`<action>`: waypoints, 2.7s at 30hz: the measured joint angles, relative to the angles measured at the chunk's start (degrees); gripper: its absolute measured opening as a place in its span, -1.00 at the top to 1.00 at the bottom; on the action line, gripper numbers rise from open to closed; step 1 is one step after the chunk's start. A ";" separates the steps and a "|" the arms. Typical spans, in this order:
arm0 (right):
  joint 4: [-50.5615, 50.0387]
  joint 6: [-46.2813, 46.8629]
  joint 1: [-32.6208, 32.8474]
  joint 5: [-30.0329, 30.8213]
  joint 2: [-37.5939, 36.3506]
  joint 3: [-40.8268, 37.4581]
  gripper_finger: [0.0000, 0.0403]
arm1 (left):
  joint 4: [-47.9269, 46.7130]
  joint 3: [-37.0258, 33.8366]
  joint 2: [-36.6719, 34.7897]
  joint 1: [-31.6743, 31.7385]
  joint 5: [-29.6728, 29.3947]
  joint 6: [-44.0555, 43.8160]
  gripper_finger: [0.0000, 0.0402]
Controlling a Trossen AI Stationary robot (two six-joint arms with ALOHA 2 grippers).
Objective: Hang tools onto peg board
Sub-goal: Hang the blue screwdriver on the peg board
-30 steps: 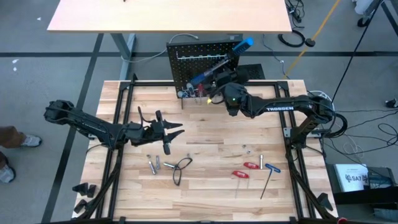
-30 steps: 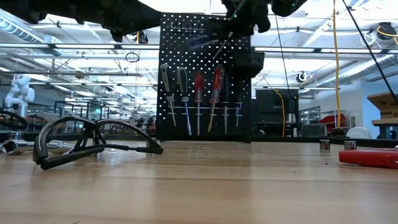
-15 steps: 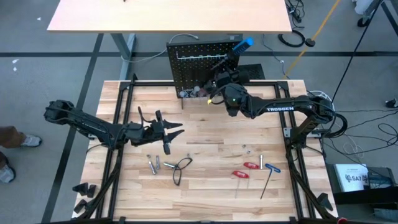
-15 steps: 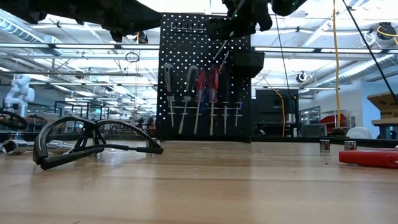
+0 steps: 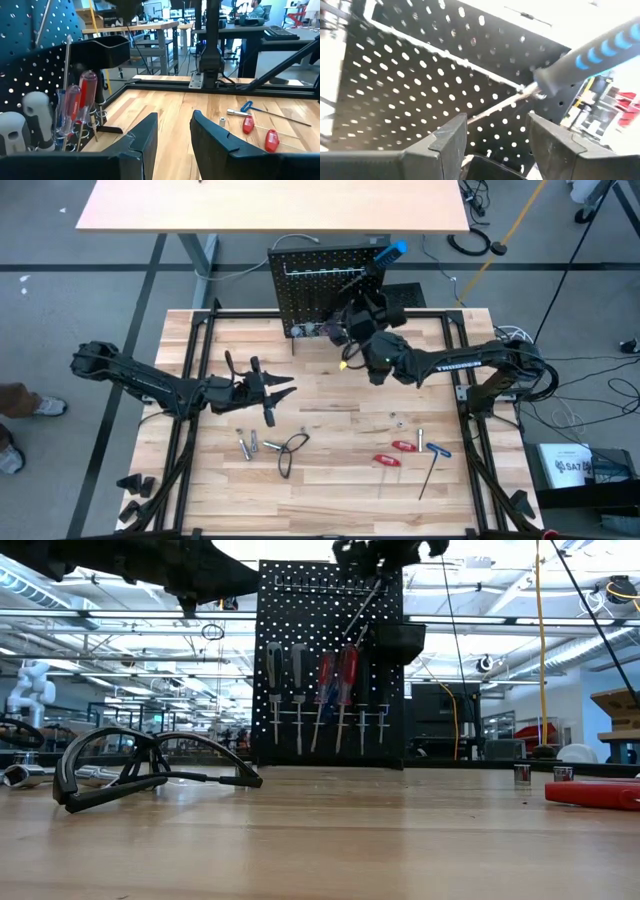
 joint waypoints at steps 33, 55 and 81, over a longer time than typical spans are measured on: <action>-38.40 56.34 -15.10 -39.22 -9.04 -1.29 0.02 | 0.03 0.02 0.02 0.51 0.06 -1.38 0.41; -35.59 57.54 -19.01 -44.10 -7.28 -0.76 0.03 | -0.61 0.02 0.00 1.22 0.09 -1.64 0.41; -37.72 52.75 -19.36 -45.42 -6.82 -0.74 0.29 | -0.61 0.02 0.00 1.22 0.09 -1.64 0.41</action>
